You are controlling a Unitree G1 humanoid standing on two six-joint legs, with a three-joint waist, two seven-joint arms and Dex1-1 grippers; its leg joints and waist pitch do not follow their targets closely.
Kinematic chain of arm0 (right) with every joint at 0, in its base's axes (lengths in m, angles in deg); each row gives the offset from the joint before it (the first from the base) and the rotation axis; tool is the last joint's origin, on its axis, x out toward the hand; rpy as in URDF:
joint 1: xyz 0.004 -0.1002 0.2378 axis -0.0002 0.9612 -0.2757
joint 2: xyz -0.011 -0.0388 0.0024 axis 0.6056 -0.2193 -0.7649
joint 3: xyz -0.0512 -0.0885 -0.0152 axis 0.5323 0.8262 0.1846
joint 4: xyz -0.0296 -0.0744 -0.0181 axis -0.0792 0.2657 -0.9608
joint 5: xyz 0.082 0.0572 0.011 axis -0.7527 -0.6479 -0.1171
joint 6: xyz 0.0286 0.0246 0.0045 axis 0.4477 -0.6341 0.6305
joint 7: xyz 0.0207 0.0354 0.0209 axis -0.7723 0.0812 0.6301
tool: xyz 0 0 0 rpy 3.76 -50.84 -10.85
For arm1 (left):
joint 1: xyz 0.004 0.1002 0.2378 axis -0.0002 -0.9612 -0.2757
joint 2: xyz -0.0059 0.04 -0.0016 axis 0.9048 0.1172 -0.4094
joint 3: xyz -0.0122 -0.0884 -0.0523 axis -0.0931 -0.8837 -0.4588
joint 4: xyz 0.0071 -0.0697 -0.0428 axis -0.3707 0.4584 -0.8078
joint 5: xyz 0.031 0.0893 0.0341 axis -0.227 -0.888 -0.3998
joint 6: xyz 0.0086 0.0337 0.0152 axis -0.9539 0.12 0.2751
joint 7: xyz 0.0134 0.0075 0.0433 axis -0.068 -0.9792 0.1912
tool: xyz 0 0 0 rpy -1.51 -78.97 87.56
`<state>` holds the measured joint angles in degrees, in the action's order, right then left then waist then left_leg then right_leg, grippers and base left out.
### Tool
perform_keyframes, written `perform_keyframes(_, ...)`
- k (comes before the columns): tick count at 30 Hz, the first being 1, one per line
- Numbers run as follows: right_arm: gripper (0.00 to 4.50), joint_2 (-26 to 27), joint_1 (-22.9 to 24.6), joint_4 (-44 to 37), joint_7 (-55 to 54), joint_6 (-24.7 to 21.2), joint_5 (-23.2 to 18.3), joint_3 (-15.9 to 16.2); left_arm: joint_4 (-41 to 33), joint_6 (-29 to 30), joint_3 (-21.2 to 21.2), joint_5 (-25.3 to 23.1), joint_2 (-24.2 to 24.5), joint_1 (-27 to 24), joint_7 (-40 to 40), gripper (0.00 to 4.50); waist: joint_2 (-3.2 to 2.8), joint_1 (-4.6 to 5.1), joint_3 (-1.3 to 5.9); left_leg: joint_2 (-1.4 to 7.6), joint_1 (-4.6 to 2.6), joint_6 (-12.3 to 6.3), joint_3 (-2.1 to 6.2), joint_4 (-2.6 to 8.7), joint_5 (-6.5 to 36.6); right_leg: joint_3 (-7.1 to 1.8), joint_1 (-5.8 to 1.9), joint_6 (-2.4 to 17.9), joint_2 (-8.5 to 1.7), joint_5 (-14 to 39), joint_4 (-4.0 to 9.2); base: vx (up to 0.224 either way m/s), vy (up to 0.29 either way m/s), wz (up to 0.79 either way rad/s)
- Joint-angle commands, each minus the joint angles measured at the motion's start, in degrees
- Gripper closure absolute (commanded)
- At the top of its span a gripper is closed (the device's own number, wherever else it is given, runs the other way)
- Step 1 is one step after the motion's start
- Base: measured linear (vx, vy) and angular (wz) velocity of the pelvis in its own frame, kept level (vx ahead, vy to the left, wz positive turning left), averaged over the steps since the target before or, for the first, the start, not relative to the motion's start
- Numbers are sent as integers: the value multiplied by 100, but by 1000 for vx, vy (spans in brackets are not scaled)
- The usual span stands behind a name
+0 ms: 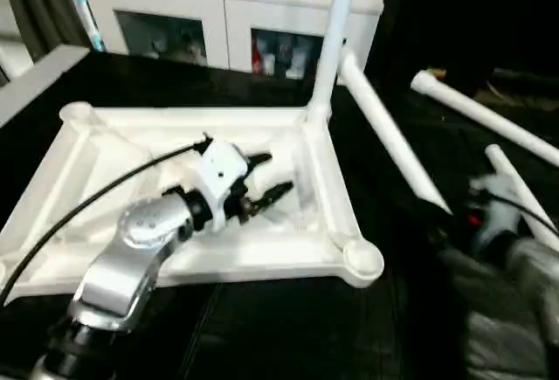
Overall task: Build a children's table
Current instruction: Insert table leg to table base
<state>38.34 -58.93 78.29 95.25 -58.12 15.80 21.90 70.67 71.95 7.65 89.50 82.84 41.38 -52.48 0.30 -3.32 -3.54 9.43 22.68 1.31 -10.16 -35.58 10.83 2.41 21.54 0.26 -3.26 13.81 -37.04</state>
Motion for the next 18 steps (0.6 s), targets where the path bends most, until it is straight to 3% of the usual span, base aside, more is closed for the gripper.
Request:
perform_keyframes(1, 321, 36, 101, -410, 7, -183, -428, -302, 77, -137, 19, -56, -51, 48, 65, 116, -33, -8, 334, 393, -147, -91, 161, 479, 1080, -294, -218, 1235, -490, 483, 528, 0, 0, 0)
perform_keyframes(2, 321, 73, 114, -423, -12, -195, -503, -362, 93, -165, 12, -56, -70, 51, 78, 99, -8, 5, 329, 387, -142, -91, 163, 486, 1148, -289, -217, 1214, -493, 610, 544, 0, 0, 0)
perform_keyframes(4, 321, 487, 158, -481, -320, -300, -1206, -957, 246, -374, -6, -125, -157, 106, 194, 89, -33, 34, 327, 384, -149, -57, 173, 492, 1305, -291, -193, 1215, -513, 932, 575, 0, 0, 0)
perform_keyframes(5, 321, 497, 158, -481, -329, -302, -1221, -970, 249, -378, -6, -128, -158, 107, 196, 88, -44, 32, 322, 376, -146, -47, 175, 495, 1305, -290, -193, 1195, -509, 989, 587, 0, 0, 0)
perform_keyframes(6, 321, 736, 202, -580, -390, -186, -1547, -1192, 246, -381, 8, -104, -164, 109, 139, 80, -44, 38, 327, 379, -157, -28, 173, 498, 1300, -292, -176, 1164, -503, 1015, 584, 0, 0, 0)
perform_keyframes(7, 321, 807, 223, -640, -410, -155, -1631, -1243, 242, -388, 10, -98, -166, 106, 117, 67, -80, 32, 328, 381, -162, -4, 176, 503, 1323, -290, -165, 1139, -498, 1040, 586, 0, 0, 0)
perform_keyframes(8, 321, 854, 241, -691, -424, -143, -1687, -1277, 243, -402, 10, -94, -171, 103, 102, 54, -68, 35, 333, 385, -158, -2, 179, 505, 1289, -291, -171, 1126, -500, 999, 581, 0, 0, 0)
perform_keyframes(9, 321, 961, 278, -839, -401, -189, -1953, -1373, 235, -401, 13, -94, -167, 111, 76, 48, -69, 35, 340, 382, -149, -4, 181, 503, 1239, -287, -177, 1126, -493, 940, 566, 0, 0, 0)
perform_keyframes(12, 321, 1141, 393, -1263, -266, -344, -2617, -1568, 345, -433, 24, -250, -149, 228, 175, 34, -149, -3, 354, 380, -150, -65, 183, 499, 1101, -286, -176, 1089, -495, 713, 555, 0, 0, 0)
perform_keyframes(15, 321, 1135, 511, -1498, -62, -383, -2817, -1565, 440, -589, 54, -397, -147, 313, 246, 5, -143, -16, 358, 378, -144, -56, 182, 500, 1069, -280, -188, 1069, -491, 641, 553, 0, 0, 0)
perform_keyframes(18, 321, 1151, 569, -2073, 143, -639, -3625, -1624, 473, -826, 10, -427, -260, 449, 348, 1, -157, -36, 355, 380, -137, -90, 193, 511, 1119, -279, -205, 1032, -504, 675, 573, 0, 0, 0)
